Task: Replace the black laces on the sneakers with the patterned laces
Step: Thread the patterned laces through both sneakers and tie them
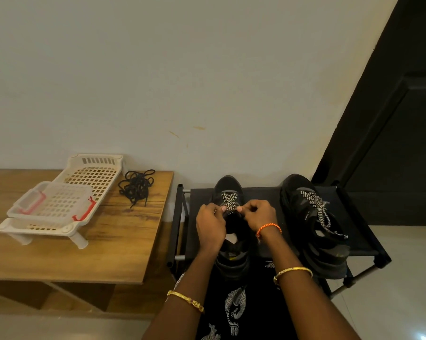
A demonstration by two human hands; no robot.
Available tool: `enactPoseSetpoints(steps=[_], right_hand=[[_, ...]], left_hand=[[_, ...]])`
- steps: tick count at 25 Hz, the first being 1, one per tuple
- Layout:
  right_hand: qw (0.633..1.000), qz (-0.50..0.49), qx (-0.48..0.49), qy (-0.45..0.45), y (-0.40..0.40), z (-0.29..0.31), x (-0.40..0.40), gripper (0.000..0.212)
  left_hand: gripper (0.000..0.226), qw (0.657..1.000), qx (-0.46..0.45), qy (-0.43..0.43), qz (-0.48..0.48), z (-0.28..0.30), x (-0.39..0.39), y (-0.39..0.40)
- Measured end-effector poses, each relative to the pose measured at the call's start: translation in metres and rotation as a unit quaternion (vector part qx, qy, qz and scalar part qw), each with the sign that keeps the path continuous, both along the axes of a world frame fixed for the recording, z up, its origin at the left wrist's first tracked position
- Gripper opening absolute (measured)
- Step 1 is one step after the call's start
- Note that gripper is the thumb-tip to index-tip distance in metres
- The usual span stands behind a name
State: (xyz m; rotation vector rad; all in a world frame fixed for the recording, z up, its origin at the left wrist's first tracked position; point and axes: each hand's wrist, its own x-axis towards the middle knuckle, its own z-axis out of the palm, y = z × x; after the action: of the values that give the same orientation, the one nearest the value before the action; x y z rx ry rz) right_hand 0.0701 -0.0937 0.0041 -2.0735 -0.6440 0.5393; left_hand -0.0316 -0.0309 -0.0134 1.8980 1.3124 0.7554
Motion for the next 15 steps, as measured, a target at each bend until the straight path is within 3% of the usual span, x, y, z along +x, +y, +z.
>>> enactPoseSetpoints(steps=[5, 10, 15], right_hand=[[0.999, -0.033, -0.014, -0.026, -0.004, -0.008, -0.006, 0.019], [0.997, -0.001, 0.019, 0.081, -0.006, -0.008, -0.002, 0.027], [0.969, 0.030, 0.166, 0.183, -0.007, 0.017, -0.006, 0.033]], left_hand=[[0.021, 0.998, -0.019, -0.024, 0.059, -0.001, 0.004, -0.003], [0.025, 0.996, -0.084, -0.033, -0.029, -0.003, -0.009, 0.009], [0.027, 0.959, -0.206, -0.184, -0.059, 0.011, -0.004, 0.017]])
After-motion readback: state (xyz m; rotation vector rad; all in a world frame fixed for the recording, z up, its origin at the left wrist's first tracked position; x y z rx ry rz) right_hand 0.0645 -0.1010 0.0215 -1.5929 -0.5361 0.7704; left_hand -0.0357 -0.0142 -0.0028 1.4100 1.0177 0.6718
